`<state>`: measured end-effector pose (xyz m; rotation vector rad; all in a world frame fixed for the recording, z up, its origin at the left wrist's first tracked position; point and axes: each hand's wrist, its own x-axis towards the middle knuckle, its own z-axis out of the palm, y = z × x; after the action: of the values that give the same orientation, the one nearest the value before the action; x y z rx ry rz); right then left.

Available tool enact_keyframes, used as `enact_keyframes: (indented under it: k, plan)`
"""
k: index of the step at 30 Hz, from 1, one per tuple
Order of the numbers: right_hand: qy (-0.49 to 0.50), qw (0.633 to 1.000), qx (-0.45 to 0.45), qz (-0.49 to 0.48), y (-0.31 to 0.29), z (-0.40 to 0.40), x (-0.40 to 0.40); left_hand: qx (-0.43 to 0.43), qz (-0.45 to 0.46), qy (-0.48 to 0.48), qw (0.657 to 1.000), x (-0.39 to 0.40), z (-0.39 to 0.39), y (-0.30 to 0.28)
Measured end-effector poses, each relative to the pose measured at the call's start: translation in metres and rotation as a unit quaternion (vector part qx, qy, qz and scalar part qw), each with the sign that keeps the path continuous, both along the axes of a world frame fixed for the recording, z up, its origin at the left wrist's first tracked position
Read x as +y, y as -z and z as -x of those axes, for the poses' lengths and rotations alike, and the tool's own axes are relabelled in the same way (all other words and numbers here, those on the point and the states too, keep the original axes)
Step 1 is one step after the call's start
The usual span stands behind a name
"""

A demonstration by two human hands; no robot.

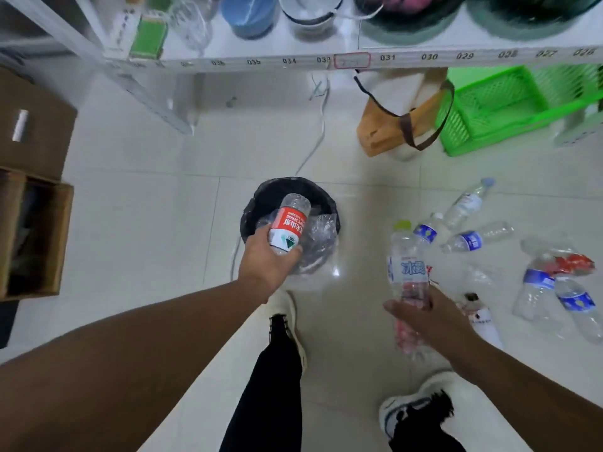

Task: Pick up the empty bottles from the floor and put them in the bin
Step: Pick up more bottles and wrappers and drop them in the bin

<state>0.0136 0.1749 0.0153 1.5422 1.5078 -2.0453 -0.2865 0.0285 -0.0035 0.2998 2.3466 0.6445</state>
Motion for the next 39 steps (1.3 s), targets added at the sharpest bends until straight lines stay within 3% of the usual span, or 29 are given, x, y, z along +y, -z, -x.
enact_keyframes:
  k: [7,10,17,23,28,39]
  plan:
    - [0.041,0.999,-0.017,0.010,0.010,0.104,-0.027,-0.032,0.029,0.055,0.998,0.020,0.079,0.034]
    - [0.049,0.998,-0.039,0.027,0.014,0.145,-0.030,-0.008,0.019,0.068,0.997,0.013,0.099,0.039]
    - [-0.022,0.994,-0.110,0.011,0.053,0.234,-0.036,-0.008,0.039,0.053,0.998,-0.044,0.133,0.047]
    - [-0.087,0.974,-0.180,-0.109,0.073,0.288,-0.037,-0.023,0.051,0.007,0.998,-0.076,0.150,0.047]
    - [-0.147,0.954,-0.174,-0.195,0.069,0.282,-0.040,-0.032,0.042,0.009,0.999,-0.076,0.149,0.041]
    - [-0.051,0.974,-0.177,-0.130,0.046,0.146,-0.019,-0.025,0.039,0.110,0.993,-0.022,0.097,0.024]
